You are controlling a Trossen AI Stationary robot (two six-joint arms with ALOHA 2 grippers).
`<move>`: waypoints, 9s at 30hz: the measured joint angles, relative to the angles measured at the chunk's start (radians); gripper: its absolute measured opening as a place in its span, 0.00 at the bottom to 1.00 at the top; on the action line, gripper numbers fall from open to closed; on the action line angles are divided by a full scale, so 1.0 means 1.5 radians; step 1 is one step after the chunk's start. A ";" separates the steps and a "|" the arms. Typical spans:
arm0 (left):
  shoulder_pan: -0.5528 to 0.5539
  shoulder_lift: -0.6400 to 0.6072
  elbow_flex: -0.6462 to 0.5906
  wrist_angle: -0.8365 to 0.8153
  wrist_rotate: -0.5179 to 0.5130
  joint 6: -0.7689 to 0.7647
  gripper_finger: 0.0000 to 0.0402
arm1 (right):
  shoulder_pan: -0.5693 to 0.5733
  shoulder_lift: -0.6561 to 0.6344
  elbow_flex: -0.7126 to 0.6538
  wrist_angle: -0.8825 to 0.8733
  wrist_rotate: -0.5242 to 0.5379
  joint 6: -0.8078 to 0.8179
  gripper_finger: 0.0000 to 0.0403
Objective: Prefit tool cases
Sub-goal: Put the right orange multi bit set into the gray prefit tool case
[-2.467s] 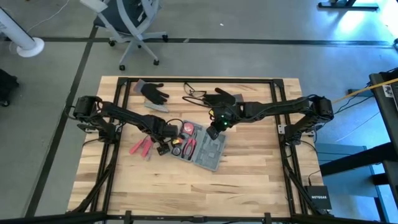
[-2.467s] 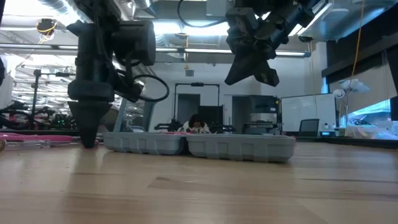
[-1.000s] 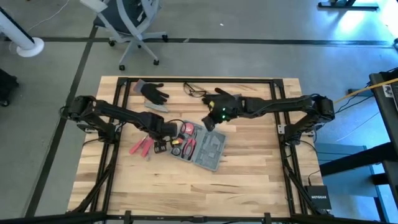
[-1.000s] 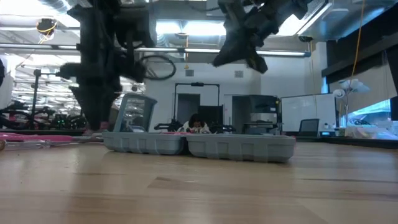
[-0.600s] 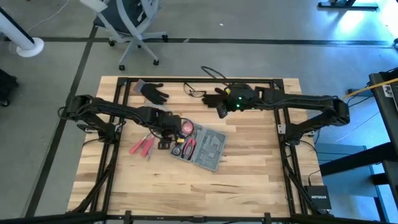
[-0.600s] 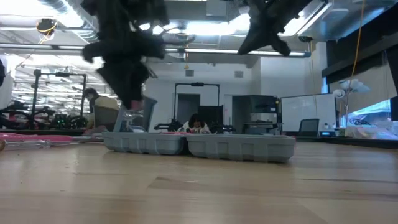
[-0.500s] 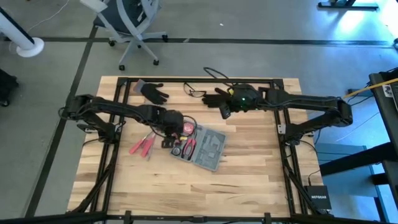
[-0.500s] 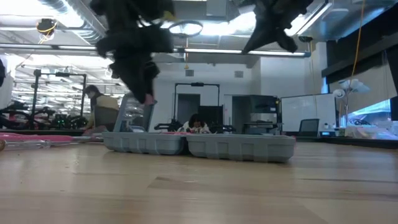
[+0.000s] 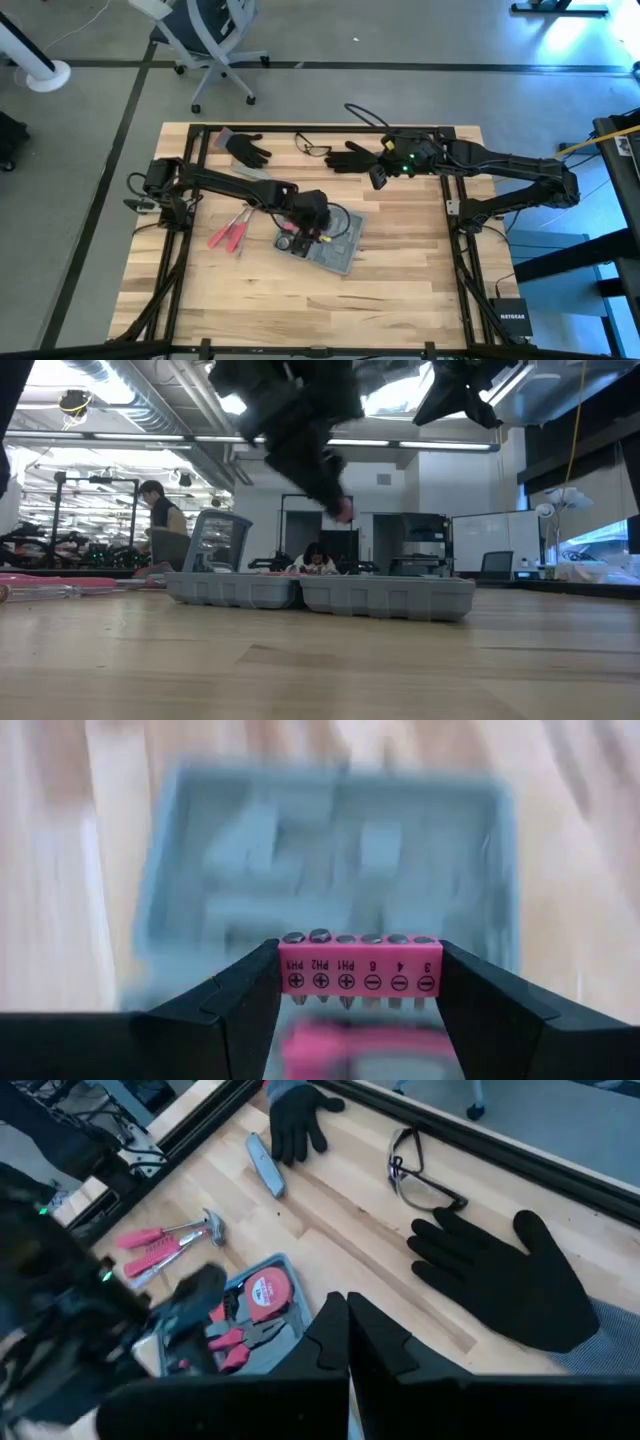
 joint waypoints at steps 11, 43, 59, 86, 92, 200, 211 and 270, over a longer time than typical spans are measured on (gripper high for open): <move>-0.019 0.053 0.003 0.114 0.010 0.083 0.58 | 0.000 -0.001 0.000 0.000 0.011 0.018 0.00; -0.006 0.214 0.195 0.001 -0.044 0.074 0.58 | 0.000 0.000 0.000 0.002 0.022 -0.008 0.00; -0.006 0.214 0.195 -0.009 -0.002 0.095 0.58 | 0.000 0.000 0.000 0.002 0.022 -0.008 0.00; -0.009 0.227 0.195 0.010 -0.013 0.109 0.62 | 0.000 0.000 0.000 0.002 0.021 -0.008 0.00; -0.009 0.220 0.195 -0.030 -0.016 0.107 0.62 | 0.001 0.000 0.000 0.002 0.012 -0.015 0.00; -0.128 -0.353 -0.495 0.030 -0.188 -0.555 0.62 | 0.236 0.538 0.157 0.025 -0.130 -0.269 0.00; -0.127 -0.353 -0.495 0.037 -0.192 -0.552 0.62 | 0.236 0.548 0.157 0.042 -0.100 -0.274 0.00; -0.128 -0.353 -0.495 0.047 -0.199 -0.528 0.62 | 0.188 0.583 0.217 -0.070 -0.171 -0.276 0.00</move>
